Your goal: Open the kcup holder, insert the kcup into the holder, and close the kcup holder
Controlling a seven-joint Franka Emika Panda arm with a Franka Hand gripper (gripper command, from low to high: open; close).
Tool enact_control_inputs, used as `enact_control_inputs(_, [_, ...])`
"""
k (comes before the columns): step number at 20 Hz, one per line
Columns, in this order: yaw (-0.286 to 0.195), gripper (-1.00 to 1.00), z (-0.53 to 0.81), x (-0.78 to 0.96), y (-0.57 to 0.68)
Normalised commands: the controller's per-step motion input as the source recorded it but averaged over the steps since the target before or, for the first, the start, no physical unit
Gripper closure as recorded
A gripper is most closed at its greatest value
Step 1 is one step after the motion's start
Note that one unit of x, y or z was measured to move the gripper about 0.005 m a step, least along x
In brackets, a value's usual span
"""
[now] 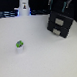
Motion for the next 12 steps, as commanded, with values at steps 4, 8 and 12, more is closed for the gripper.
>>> enact_control_inputs(4, [-0.167, -1.00, -0.33, -0.20, 0.57])
enact_control_inputs(8, [-0.167, -1.00, -0.35, -0.17, 0.52])
enact_control_inputs(12, [-0.162, -1.00, -0.36, -0.12, 0.47])
